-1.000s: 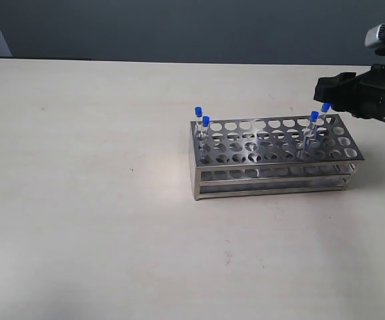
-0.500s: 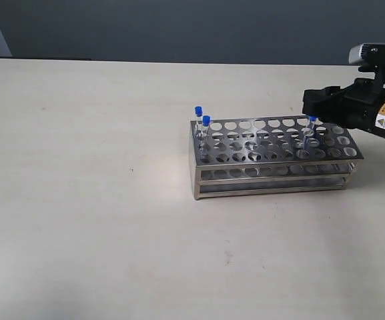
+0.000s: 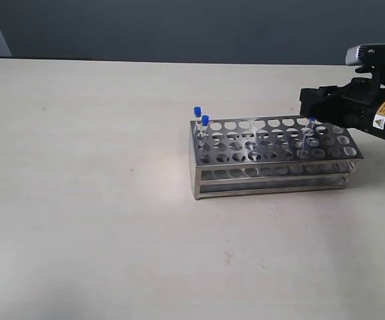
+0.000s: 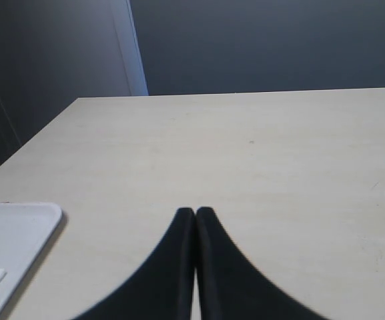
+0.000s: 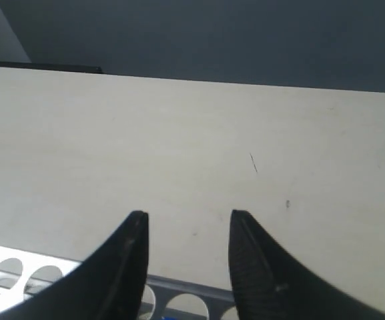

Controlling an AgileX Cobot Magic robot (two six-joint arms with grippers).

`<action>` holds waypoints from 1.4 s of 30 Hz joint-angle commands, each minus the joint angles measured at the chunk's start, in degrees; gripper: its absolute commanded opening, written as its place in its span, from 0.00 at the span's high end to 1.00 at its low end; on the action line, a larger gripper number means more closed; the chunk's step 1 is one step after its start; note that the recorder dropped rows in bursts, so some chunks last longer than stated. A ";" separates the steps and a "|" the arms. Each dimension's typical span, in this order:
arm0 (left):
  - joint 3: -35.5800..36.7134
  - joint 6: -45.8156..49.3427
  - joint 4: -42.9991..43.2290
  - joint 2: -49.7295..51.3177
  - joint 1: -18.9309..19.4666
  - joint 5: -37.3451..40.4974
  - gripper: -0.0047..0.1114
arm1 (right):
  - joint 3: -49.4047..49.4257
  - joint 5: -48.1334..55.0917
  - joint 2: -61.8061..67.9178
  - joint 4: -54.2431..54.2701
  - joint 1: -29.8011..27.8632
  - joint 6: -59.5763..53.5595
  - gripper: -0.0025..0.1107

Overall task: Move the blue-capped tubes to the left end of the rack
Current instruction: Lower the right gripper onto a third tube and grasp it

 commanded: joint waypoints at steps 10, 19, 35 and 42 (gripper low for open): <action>0.09 -0.29 0.32 -0.31 -0.22 -0.39 0.96 | 0.08 2.54 0.18 3.38 -0.33 -8.15 0.63; 0.09 -0.29 0.32 -0.31 -0.22 -0.64 0.96 | 0.08 3.08 0.18 3.52 -0.33 -8.26 0.98; 0.09 -0.29 0.32 -0.31 -0.22 -0.64 0.96 | -1.19 3.71 -2.55 6.14 -1.12 -9.05 0.54; 0.09 -0.29 0.32 -0.31 -0.22 -0.64 0.96 | -4.35 0.02 4.51 3.69 -1.12 -9.05 0.54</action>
